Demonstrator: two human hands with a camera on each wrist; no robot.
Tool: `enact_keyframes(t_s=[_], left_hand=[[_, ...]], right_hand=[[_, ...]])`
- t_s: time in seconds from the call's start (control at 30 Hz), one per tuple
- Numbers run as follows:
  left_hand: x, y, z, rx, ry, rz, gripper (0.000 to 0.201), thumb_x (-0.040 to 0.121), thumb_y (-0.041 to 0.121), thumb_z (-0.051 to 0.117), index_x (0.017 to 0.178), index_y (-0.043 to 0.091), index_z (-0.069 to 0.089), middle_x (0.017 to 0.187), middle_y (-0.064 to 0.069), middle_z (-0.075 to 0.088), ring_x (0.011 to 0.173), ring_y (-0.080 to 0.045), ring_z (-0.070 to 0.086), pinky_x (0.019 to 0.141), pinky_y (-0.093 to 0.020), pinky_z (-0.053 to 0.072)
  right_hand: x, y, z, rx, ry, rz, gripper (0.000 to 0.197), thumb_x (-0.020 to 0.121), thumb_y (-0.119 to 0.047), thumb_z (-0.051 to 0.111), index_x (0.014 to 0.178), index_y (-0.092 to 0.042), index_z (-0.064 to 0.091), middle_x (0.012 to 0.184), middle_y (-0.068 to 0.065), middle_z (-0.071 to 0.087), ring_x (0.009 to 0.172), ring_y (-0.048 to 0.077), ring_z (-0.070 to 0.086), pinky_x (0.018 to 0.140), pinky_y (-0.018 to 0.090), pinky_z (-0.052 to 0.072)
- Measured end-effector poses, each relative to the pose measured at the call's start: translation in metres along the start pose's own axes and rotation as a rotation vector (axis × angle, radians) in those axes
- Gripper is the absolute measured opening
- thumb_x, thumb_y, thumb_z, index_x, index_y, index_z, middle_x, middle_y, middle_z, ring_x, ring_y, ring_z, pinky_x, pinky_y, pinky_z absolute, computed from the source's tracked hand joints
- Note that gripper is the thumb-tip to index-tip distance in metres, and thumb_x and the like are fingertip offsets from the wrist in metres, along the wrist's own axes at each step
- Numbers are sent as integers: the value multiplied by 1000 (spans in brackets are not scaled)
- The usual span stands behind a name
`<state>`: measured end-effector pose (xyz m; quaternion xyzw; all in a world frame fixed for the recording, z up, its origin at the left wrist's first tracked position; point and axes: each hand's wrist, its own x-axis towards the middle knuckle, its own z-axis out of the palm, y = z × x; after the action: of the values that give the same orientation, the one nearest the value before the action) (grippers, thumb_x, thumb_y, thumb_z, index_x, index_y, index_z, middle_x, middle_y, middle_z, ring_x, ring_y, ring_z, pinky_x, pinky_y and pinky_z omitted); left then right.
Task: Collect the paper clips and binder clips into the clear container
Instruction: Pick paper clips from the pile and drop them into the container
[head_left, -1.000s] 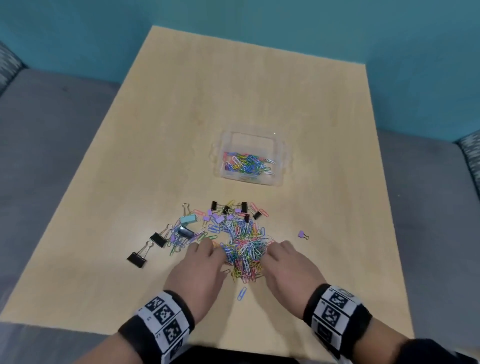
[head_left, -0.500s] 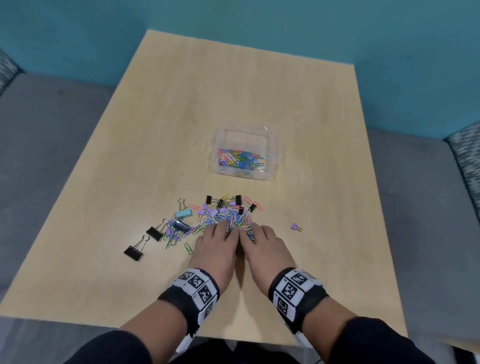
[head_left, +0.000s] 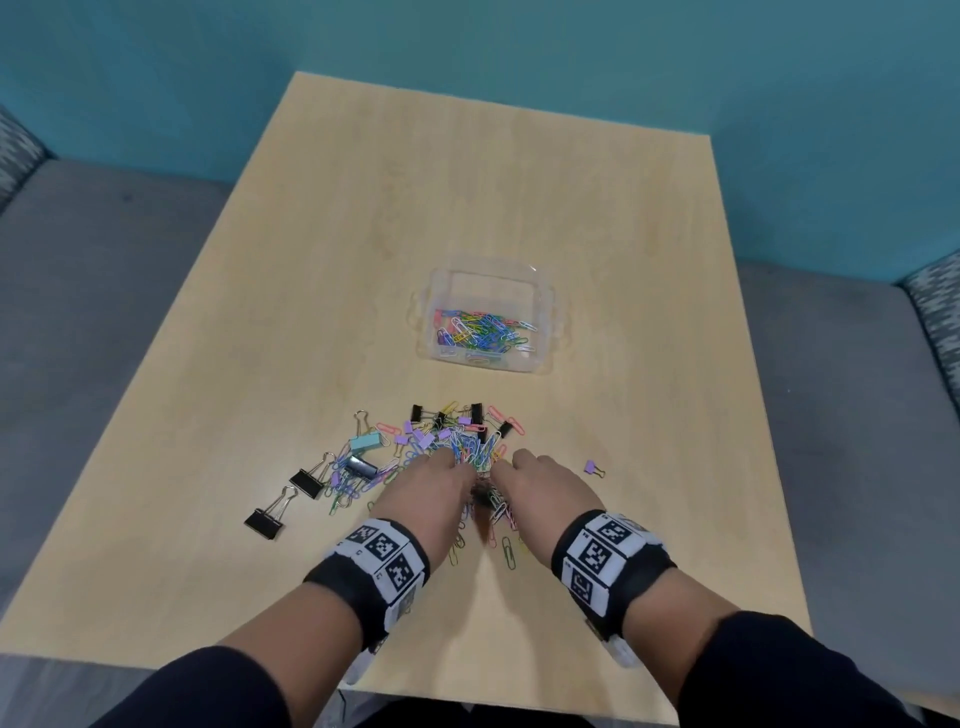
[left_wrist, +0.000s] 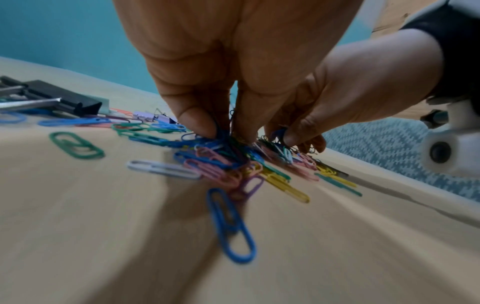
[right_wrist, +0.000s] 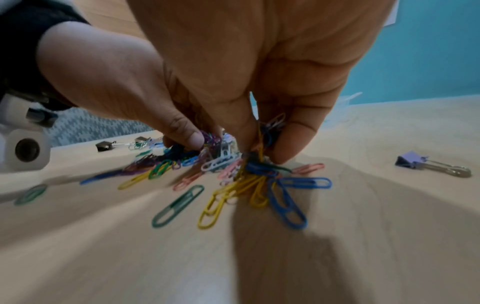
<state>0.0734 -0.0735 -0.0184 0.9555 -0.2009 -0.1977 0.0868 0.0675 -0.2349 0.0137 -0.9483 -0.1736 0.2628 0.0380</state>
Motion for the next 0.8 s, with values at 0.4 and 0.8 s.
enact_keyframes(t_s=[0.4, 0.8], left_hand=[[7, -12, -38, -397, -117, -134, 5, 83, 23, 56, 84, 26, 61, 89, 8, 62, 77, -11, 59, 69, -28, 49], [112, -35, -130, -577, 206, -214, 7, 78, 19, 67, 75, 24, 63, 73, 5, 62, 69, -18, 58, 64, -28, 47]], right_hand=[[19, 28, -27, 332, -109, 25, 10, 77, -5, 47, 80, -14, 48, 80, 6, 57, 70, 24, 52, 54, 32, 34], [111, 68, -118, 630, 157, 179, 12, 81, -8, 53, 79, -19, 58, 67, 0, 59, 63, 26, 62, 60, 37, 53]])
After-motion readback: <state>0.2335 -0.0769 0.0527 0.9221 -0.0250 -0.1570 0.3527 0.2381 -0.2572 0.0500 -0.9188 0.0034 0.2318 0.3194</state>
